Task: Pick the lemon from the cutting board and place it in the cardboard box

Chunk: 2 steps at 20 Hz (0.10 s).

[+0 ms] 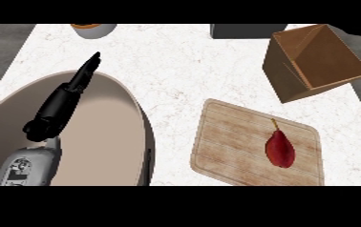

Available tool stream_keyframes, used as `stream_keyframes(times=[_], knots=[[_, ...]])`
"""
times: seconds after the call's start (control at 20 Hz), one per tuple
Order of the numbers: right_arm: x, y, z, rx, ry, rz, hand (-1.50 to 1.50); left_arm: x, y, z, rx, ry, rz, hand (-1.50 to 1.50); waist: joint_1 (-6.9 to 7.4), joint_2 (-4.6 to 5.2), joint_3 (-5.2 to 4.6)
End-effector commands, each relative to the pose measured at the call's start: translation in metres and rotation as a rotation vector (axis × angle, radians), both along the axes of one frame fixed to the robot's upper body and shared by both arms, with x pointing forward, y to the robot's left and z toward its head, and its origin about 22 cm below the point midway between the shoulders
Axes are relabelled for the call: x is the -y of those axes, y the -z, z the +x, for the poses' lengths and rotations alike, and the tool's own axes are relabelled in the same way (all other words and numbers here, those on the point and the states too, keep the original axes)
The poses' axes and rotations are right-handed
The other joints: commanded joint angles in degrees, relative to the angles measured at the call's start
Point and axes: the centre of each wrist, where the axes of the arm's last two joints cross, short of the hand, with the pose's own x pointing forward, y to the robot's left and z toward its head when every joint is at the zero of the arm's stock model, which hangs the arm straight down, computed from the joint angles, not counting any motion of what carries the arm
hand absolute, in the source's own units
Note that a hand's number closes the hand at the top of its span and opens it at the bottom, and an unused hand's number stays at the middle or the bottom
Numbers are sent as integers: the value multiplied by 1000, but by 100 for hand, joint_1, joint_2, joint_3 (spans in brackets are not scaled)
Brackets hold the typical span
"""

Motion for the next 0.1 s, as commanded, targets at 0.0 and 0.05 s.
stream_keyframes(times=[0.0, 0.05], knots=[[21, 32, -21, 91, 104, 75, -150, 21, -3, 14, -13, 5, -4, 0, -13, 22, -15], [46, 23, -36, 120, 118, 56, -150, -1, -7, 2, -12, 13, 14, 0, 6, -2, -16]])
